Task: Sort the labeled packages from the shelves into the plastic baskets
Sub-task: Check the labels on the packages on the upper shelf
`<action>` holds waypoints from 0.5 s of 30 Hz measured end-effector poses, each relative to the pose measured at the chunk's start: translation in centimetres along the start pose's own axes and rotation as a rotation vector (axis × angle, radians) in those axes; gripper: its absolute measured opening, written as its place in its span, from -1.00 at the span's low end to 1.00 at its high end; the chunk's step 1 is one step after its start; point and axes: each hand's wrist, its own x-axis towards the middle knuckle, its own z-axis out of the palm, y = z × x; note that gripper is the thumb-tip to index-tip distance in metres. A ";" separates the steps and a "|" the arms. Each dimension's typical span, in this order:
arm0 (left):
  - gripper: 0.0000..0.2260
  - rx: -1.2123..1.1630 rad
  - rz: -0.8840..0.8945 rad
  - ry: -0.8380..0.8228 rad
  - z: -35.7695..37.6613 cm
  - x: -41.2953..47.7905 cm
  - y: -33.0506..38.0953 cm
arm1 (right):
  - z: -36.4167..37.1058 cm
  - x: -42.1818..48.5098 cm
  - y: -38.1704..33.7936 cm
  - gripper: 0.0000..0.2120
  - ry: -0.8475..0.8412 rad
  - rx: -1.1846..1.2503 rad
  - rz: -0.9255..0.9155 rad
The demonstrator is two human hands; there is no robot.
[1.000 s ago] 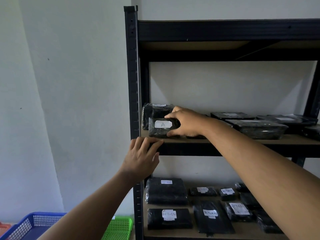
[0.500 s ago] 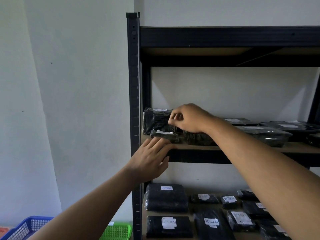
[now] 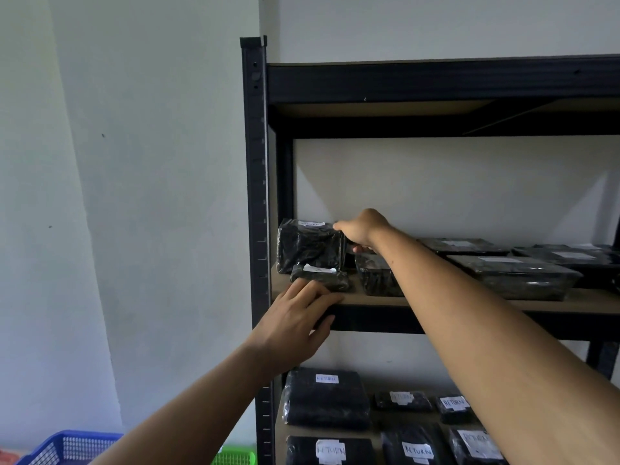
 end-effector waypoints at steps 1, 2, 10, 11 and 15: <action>-0.67 -0.002 -0.005 0.007 0.1 -0.1 0.1 | 0.2 0.1 0.2 -0.63 -0.018 0.096 0.031; -0.67 -0.004 -0.009 0.013 0.1 -0.1 0.2 | 0.3 0.2 0.3 -0.64 -0.026 0.160 0.053; -0.68 -0.007 -0.026 0.026 0.3 -0.3 0.5 | -0.1 -0.8 -0.1 -0.67 0.040 0.185 0.102; -0.68 -0.007 -0.029 0.026 0.3 -0.3 0.5 | -0.2 -1.0 -0.1 -0.68 0.058 0.178 0.099; -0.67 -0.006 -0.036 0.024 0.4 -0.4 0.5 | -0.3 -1.6 -0.2 -0.75 0.117 0.153 0.100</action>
